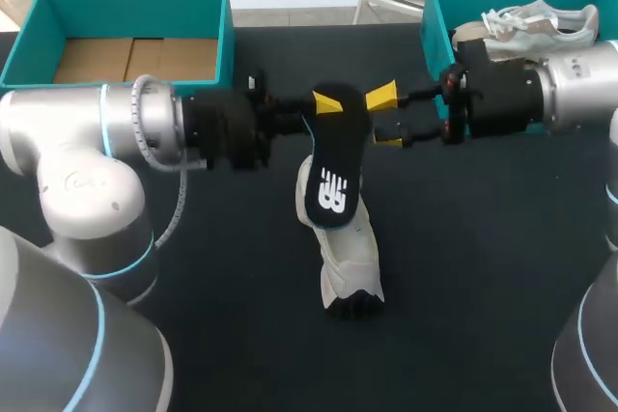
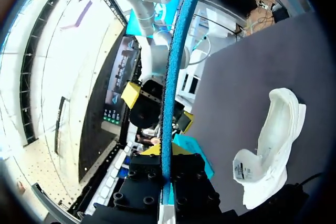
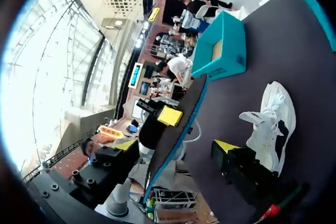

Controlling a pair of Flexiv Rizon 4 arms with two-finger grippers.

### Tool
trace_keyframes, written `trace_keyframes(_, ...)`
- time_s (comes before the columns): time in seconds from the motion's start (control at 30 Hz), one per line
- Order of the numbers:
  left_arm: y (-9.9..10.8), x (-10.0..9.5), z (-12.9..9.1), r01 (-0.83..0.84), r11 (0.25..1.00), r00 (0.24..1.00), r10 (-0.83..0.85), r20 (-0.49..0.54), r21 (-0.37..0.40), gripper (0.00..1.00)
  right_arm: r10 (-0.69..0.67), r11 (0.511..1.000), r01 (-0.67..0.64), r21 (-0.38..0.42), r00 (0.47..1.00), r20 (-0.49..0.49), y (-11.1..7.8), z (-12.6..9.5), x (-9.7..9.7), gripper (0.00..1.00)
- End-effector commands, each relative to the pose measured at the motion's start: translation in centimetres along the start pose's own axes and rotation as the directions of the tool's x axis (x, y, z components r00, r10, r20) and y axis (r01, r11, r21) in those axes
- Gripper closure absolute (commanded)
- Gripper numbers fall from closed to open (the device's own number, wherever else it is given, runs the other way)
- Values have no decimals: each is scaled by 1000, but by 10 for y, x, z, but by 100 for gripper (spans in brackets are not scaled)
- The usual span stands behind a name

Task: Take the shoe out of the shoebox, open the shoe tongue, remove and reinsert the insole, then place the shoe into the shoebox

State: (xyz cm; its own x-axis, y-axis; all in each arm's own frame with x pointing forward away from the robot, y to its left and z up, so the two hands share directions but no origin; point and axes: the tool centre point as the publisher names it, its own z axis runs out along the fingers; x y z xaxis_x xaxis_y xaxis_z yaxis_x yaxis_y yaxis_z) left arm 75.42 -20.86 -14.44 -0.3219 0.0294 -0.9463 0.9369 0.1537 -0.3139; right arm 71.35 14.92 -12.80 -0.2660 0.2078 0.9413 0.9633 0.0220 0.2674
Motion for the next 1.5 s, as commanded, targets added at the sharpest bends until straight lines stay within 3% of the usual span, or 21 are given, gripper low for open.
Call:
trace_keyframes(0.03, -6, -9, -27, 64, 998, 996, -62, -64, 28, 100, -312, 947, 320, -25, 936, 163, -4, -24, 20, 0)
trace_keyframes(0.13, -13, -10, -32, 136, 989, 988, -132, -76, 53, 100, -386, 916, 399, -27, 900, 200, -3, -30, 18, 0)
trace_keyframes(0.37, -22, -19, -46, 305, 950, 951, -299, -83, 71, 100, -386, 916, 399, -27, 900, 200, -3, -30, 18, 0)
trace_keyframes(0.87, -22, -19, -46, 305, 950, 951, -299, -83, 71, 100, -386, 916, 399, -27, 900, 200, -3, -30, 18, 0)
trace_keyframes(0.9, -22, -19, -46, 305, 950, 951, -299, -83, 71, 100, -428, 898, 440, -9, 879, 210, -2, -31, 14, 0)
trace_keyframes(1.0, -22, -19, -46, 305, 950, 951, -299, -83, 71, 100, -576, 817, 554, 159, 781, 240, 1, -32, 3, 0)
trace_keyframes(1.07, -22, -19, -46, 305, 950, 951, -299, -83, 71, 100, -701, 713, 656, 248, 673, 234, 3, -33, -3, 0)
trace_keyframes(1.13, -22, -19, -46, 305, 950, 951, -299, -83, 71, 100, -770, 636, 698, 331, 603, 210, 3, -35, -9, 0)
trace_keyframes(1.17, -22, -19, -46, 305, 950, 951, -299, -83, 71, 100, -819, 571, 717, 400, 531, 218, 4, -36, -12, 0)
trace_keyframes(1.2, -22, -19, -46, 305, 950, 951, -299, -83, 71, 100, -828, 556, 715, 424, 523, 203, 4, -38, -16, 0)
trace_keyframes(1.27, -22, -19, -46, 305, 950, 951, -299, -83, 71, 100, -903, 423, 719, 552, 388, 185, 2, -39, -24, 0)
trace_keyframes(1.5, -22, -19, -46, 305, 950, 951, -299, -83, 71, 100, -903, 423, 719, 552, 388, 185, 2, -39, -24, 0)
